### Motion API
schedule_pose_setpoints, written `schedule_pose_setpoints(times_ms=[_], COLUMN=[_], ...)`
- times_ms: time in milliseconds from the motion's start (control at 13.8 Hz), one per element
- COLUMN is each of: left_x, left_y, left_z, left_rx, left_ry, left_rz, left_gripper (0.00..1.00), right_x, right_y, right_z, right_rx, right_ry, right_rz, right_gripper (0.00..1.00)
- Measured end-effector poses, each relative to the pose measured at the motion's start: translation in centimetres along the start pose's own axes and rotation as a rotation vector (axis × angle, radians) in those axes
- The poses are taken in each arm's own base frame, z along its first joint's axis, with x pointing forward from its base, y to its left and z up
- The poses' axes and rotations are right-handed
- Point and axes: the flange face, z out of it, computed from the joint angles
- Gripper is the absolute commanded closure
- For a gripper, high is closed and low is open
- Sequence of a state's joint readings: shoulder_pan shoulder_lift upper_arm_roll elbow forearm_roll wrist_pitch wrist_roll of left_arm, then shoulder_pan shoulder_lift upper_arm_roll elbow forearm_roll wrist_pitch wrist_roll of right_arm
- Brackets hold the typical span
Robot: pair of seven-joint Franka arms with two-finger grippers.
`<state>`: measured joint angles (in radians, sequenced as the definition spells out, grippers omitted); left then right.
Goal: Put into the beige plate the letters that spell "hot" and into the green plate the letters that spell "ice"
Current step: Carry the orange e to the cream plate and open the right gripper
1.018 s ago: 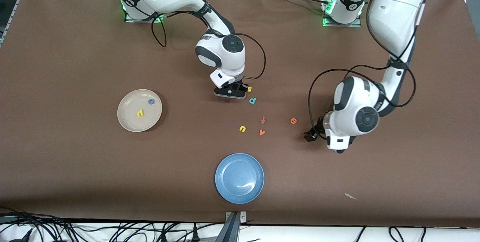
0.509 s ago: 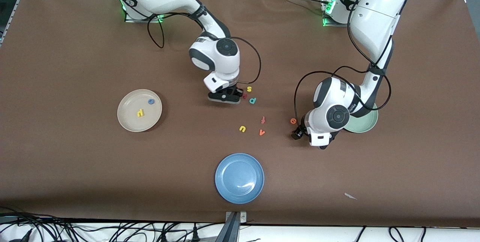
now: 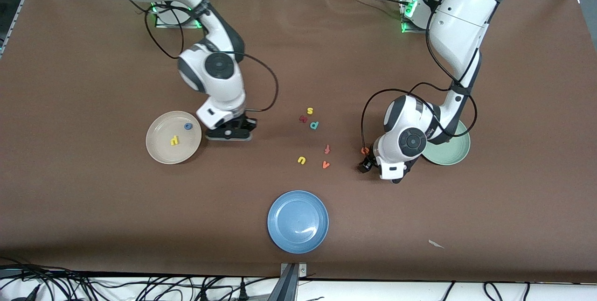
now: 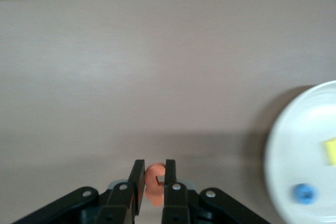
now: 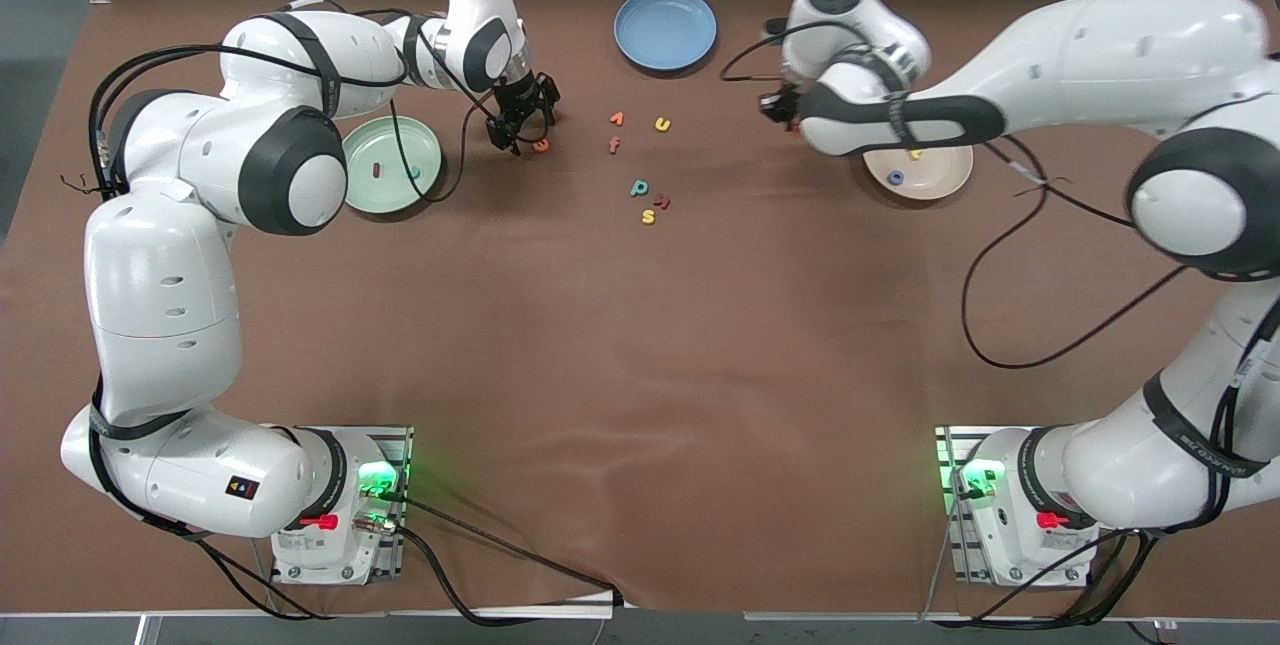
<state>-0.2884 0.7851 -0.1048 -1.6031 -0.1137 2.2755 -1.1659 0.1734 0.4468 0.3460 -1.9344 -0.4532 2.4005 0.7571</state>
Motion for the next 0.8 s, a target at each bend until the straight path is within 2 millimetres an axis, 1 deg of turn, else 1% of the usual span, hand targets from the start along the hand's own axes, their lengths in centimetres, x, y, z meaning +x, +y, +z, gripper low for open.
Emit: schedule_pose_setpoints(times_ms=[73, 145, 291, 363, 436, 509, 581, 654, 799], left_x=[-0.3, -0.6, -1.4, -1.8, -2.1, -2.2, -2.3, -2.3, -2.4], left_y=[0.0, 0.0, 0.0, 0.0, 0.1, 0.1, 0.1, 0.2, 0.1], left_z=[0.0, 0.0, 0.2, 0.3, 0.2, 0.3, 0.2, 0.1, -0.2], left_rx=[0.000, 0.001, 0.006, 0.007, 0.006, 0.007, 0.005, 0.003, 0.004], left_ry=[-0.002, -0.005, -0.013, -0.017, -0.020, -0.020, -0.020, -0.019, -0.020], left_rz=[0.003, 0.007, 0.016, 0.020, 0.023, 0.024, 0.025, 0.026, 0.026], left_gripper=[0.01, 0.03, 0.12, 0.22, 0.35, 0.42, 0.43, 0.43, 0.43], right_x=[0.2, 0.1, -0.3, -0.5, -0.9, -1.2, -1.5, -1.8, -2.0], right_y=[2.8, 5.4, 9.6, 11.5, 13.0, 13.7, 13.9, 14.0, 14.0], right_z=[-0.1, -0.2, -0.6, -0.9, -1.2, -1.3, -1.4, -1.3, -1.1], right_rx=[-0.017, -0.037, -0.072, -0.078, -0.078, -0.077, -0.078, -0.079, -0.079], right_ry=[-0.009, -0.021, -0.045, -0.054, -0.063, -0.069, -0.074, -0.079, -0.084], right_rz=[-0.032, -0.065, -0.139, -0.166, -0.182, -0.191, -0.198, -0.204, -0.206], right_gripper=[1.00, 1.00, 0.99, 0.95, 0.86, 0.57, 0.08, 0.00, 0.00])
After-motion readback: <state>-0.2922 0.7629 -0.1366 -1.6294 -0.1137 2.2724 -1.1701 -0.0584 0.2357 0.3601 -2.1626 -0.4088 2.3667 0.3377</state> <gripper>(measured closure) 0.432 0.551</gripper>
